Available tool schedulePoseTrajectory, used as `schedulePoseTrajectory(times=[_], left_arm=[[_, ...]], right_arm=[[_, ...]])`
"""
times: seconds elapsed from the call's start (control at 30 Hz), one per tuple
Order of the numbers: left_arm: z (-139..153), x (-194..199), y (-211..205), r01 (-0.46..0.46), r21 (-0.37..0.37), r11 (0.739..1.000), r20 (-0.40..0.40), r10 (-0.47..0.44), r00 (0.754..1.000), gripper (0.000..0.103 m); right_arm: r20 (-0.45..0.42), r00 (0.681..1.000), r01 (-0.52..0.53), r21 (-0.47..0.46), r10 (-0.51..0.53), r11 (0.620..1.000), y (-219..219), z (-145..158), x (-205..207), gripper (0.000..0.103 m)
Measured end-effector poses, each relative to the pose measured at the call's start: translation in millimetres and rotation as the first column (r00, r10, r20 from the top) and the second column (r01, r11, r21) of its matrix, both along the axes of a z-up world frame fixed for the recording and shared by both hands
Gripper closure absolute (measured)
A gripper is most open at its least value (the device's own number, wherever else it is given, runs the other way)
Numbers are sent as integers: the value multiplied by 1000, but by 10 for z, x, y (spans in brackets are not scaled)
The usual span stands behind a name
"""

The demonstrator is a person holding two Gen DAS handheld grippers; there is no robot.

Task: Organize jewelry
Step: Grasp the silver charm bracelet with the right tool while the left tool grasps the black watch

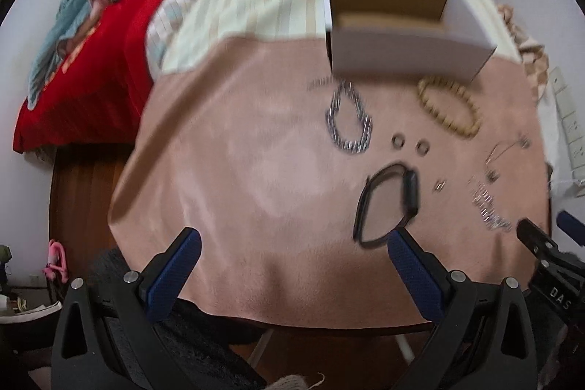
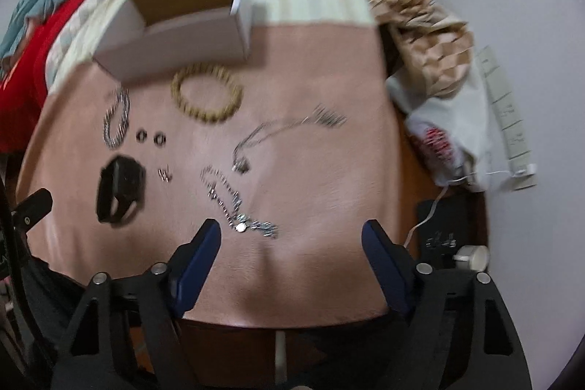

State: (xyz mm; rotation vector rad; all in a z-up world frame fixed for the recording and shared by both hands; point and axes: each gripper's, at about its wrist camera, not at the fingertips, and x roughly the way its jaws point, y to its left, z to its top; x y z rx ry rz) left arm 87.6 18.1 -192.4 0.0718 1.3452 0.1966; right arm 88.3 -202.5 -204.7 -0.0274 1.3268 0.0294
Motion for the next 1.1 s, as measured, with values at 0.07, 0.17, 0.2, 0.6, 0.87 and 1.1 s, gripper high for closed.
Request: schedulePoseTrajectory(times=[0.07, 0.17, 0.2, 0.6, 0.87, 1.1], left_arm=[[-101, -5, -2, 1, 5, 1000, -26, -1, 1000, 0], [-205, 8, 6, 5, 12, 1000, -48, -4, 999, 0], [-218, 13, 16, 6, 14, 1000, -50, -6, 999, 0], [-198, 118, -48, 36, -11, 999, -51, -37, 998, 0], [-259, 241, 43, 8, -123, 992, -61, -16, 998, 0], [-420, 358, -35, 27, -188, 982, -77, -42, 996, 29]], right_arm=[[0, 1000, -18, 8, 18, 1000, 64, -187, 12, 24], [28, 998, -52, 4, 52, 999, 168, -335, 21, 25], [30, 997, -65, 0, 65, 998, 199, -372, 22, 26], [61, 998, -36, 79, 31, 996, 14, -466, -11, 98], [124, 991, 21, 207, -47, 978, -207, -19, -18, 98], [132, 989, 27, 232, -59, 972, -89, 203, 48, 98]])
